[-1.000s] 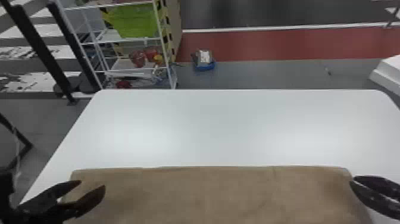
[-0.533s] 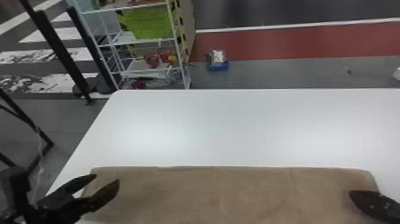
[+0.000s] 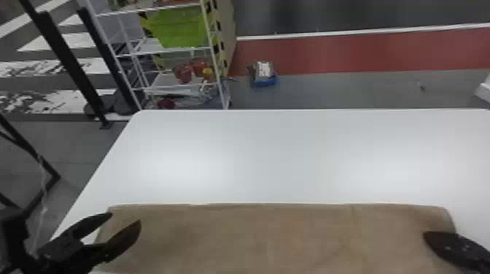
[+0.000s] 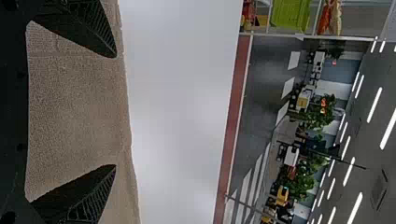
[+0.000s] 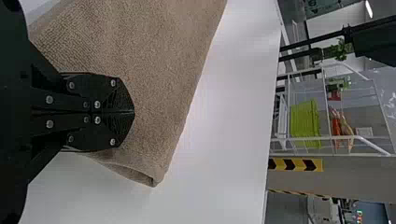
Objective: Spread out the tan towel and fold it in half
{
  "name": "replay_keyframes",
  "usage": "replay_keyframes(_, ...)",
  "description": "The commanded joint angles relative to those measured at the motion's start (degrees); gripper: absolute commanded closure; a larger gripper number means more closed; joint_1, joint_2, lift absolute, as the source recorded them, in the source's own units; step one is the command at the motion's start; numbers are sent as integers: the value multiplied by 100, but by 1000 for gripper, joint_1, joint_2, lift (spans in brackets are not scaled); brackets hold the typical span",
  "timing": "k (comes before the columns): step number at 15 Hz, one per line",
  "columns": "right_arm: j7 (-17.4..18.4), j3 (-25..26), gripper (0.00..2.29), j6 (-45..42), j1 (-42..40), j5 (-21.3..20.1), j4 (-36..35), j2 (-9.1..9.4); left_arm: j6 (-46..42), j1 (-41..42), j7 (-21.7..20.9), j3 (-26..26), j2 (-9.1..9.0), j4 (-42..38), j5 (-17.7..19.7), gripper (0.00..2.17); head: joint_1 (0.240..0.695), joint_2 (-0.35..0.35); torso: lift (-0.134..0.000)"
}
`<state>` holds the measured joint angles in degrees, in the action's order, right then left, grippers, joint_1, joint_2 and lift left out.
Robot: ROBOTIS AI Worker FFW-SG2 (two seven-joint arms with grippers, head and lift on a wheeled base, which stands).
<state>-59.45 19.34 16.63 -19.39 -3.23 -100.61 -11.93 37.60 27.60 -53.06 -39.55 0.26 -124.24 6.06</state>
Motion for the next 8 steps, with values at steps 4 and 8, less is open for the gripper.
replay_keyframes(4, 56, 167, 1774, 161, -30, -28, 42, -28, -178, 53, -2, 18, 0, 14, 0, 39, 695, 152, -123)
replay_keyframes(8, 47, 580, 1774, 161, -364, 192, -55, -99, -266, 88, -2, 18, 0, 23, 0, 39, 695, 111, -123)
